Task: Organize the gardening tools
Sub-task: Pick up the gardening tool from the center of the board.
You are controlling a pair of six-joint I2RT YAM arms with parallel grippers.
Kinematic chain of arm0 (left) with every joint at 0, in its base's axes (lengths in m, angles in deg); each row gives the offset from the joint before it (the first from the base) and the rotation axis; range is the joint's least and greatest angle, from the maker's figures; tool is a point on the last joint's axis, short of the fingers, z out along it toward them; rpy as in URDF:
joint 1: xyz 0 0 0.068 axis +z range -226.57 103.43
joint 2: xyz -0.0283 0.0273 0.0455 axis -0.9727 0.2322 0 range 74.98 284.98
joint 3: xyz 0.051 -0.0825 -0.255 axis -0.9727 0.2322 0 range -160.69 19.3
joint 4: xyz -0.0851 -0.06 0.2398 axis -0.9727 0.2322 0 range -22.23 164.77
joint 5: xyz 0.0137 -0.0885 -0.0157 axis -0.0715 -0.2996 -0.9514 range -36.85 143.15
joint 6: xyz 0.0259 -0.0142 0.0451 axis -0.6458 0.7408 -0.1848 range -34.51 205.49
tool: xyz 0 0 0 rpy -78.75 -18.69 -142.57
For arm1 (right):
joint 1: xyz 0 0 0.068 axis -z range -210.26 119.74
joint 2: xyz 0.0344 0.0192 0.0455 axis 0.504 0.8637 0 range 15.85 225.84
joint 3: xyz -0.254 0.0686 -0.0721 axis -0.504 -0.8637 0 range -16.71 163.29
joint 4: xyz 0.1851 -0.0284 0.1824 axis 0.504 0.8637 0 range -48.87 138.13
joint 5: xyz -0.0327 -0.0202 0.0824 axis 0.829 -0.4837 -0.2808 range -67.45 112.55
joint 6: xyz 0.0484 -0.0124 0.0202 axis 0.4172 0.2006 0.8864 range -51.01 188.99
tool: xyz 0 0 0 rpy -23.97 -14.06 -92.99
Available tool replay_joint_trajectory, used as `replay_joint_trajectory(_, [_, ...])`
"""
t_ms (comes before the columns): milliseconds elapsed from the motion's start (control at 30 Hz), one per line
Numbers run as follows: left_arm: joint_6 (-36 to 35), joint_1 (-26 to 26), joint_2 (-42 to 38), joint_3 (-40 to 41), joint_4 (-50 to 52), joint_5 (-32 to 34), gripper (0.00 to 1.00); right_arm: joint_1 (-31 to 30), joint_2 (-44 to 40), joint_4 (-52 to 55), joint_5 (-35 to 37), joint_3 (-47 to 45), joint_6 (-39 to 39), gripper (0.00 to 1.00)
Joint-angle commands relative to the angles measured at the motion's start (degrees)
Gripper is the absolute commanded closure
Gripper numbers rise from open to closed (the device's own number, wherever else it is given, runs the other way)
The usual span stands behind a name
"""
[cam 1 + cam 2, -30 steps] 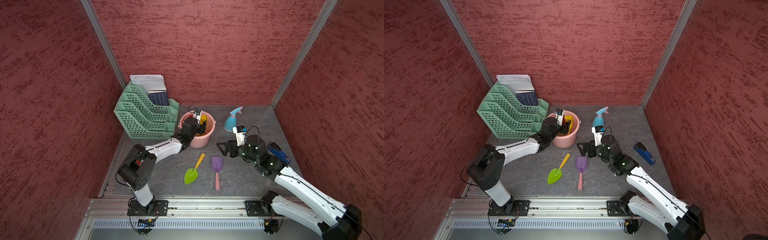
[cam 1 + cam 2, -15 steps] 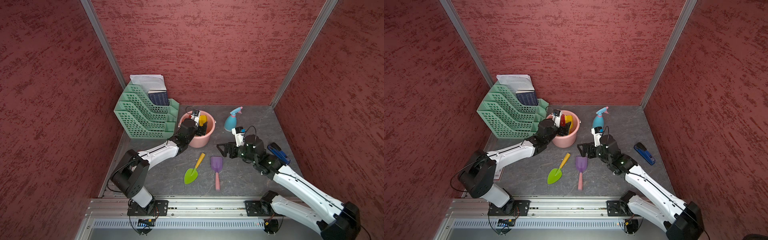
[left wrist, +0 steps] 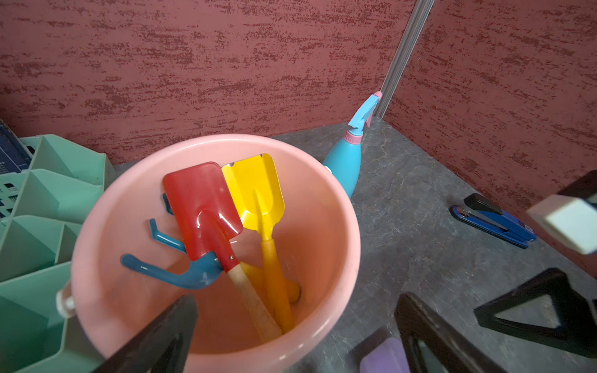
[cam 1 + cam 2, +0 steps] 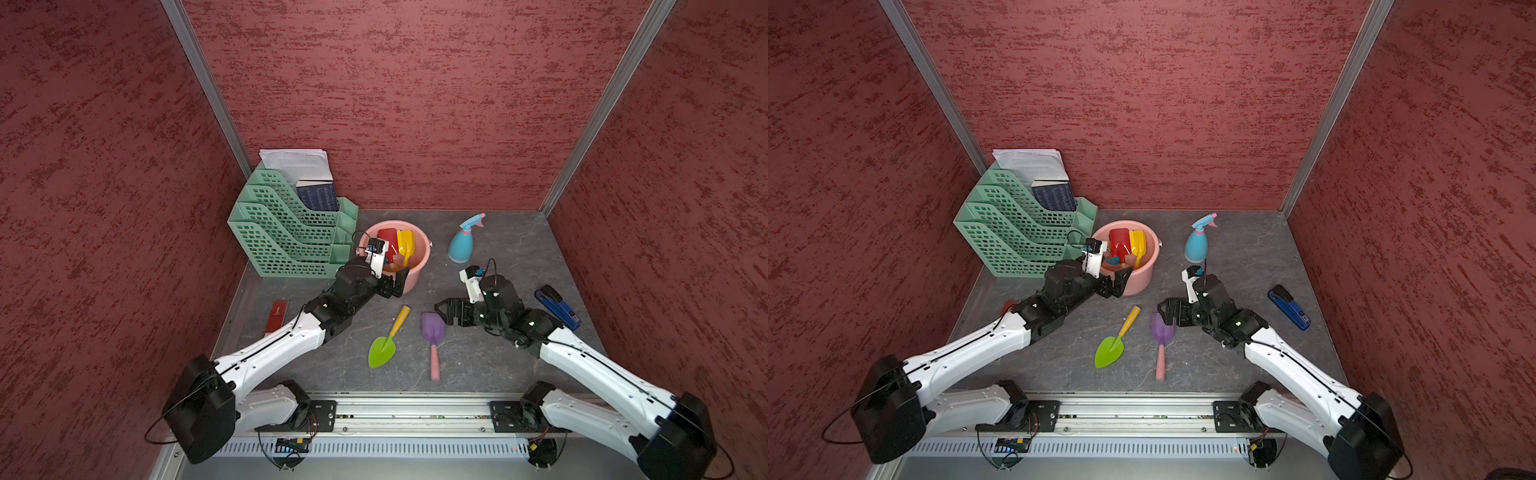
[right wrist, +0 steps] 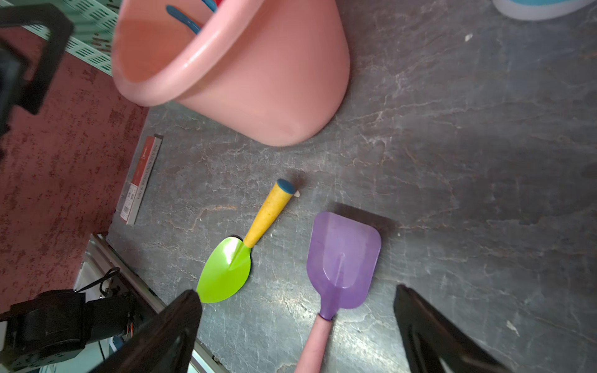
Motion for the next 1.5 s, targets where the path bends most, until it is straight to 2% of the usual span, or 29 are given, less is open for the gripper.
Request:
replay_joint_trajectory(0, [3.04, -0.14, -3.07, 0.82, 7.2, -1.82, 0.0, -0.5, 2.98, 2.84, -0.71, -0.08, 0.8, 0.02])
replay_joint_trajectory(400, [9.63, 1.49, -10.37, 5.92, 14.47, -6.17, 0.0, -4.04, 16.16, 9.8, -1.67, 4.89, -2.2, 0.02])
replay_joint_trajectory(767, [10.09, 3.66, -12.84, 6.5, 17.57, -7.16, 0.0, -13.66, 21.54, 22.27, 2.43, 10.96, 2.77, 0.07])
replay_joint_trajectory(1000, [10.04, 4.67, -13.0, 6.94, 17.18, -8.98, 0.0, -17.56, 24.5, 23.06, 3.81, 12.59, 7.68, 0.17])
replay_joint_trajectory(1467, [10.76, 6.24, -13.73, 7.38, 19.64, -8.81, 0.0, -19.25, 33.18, 19.61, 4.43, 13.15, 13.77, 0.46])
